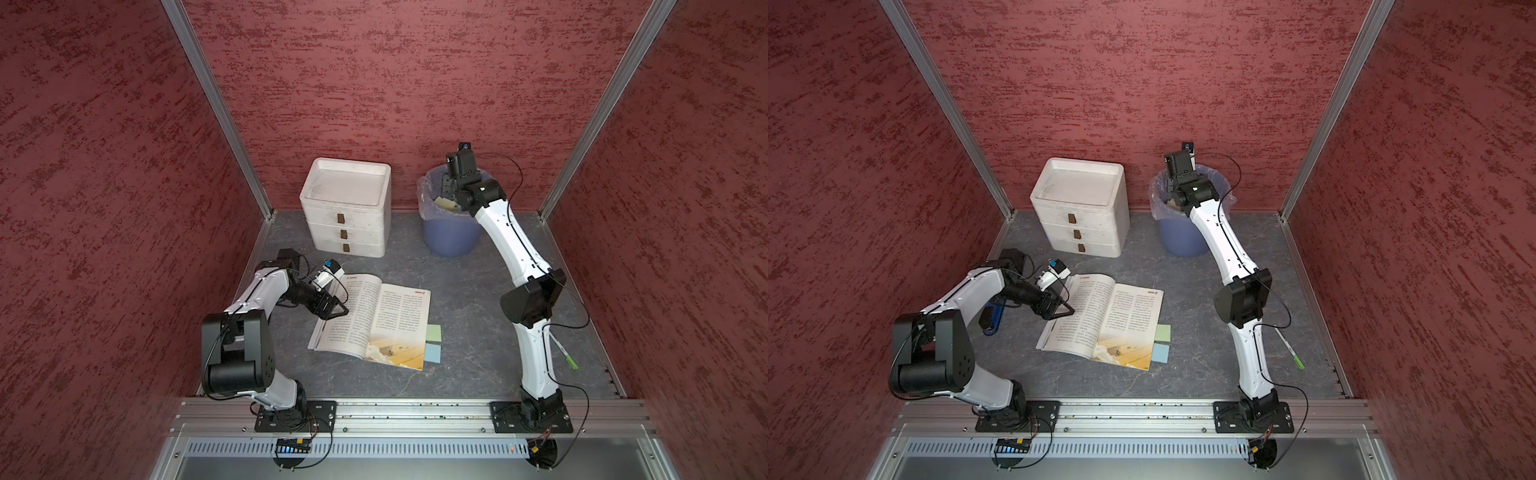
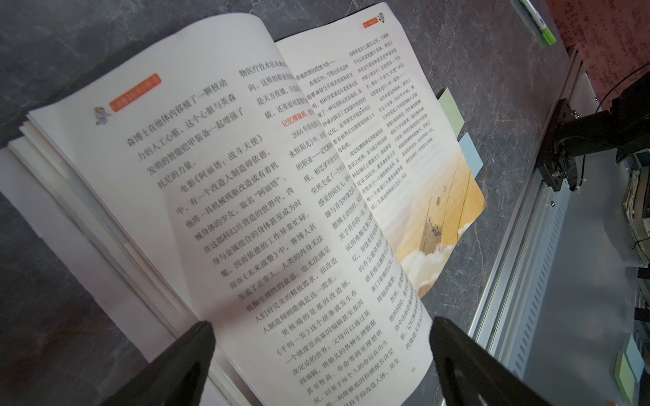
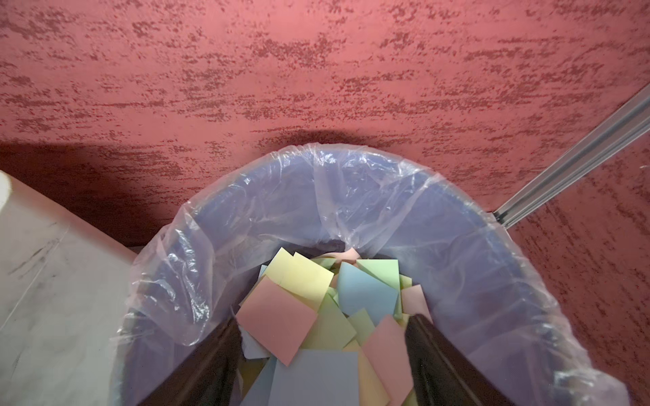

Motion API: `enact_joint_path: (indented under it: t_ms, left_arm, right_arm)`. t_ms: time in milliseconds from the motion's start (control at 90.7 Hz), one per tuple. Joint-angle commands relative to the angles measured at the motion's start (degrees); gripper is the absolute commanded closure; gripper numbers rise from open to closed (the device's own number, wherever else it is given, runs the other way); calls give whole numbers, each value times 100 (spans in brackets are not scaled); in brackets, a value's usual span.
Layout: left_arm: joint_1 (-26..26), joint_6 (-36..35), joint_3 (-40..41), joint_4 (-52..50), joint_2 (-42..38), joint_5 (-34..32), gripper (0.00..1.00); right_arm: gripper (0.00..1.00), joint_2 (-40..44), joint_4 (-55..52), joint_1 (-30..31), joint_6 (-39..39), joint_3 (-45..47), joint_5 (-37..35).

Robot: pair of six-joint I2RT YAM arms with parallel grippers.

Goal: Peel off the used sticky note
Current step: Place the note in the trash bin.

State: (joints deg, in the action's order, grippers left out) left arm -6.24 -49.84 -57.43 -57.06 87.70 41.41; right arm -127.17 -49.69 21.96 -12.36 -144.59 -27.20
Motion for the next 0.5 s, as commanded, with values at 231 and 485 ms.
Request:
enact_joint_path:
  t_ms: [231, 485]
  left_arm:
    - [-371, -383, 17, -62, 160, 143, 2]
    - [-332, -176, 393, 425, 276, -332, 16]
  right_arm:
    - [20, 2640, 621, 404, -685, 3082, 1247]
    - [20, 5176, 1894, 819, -1827, 7215, 2381]
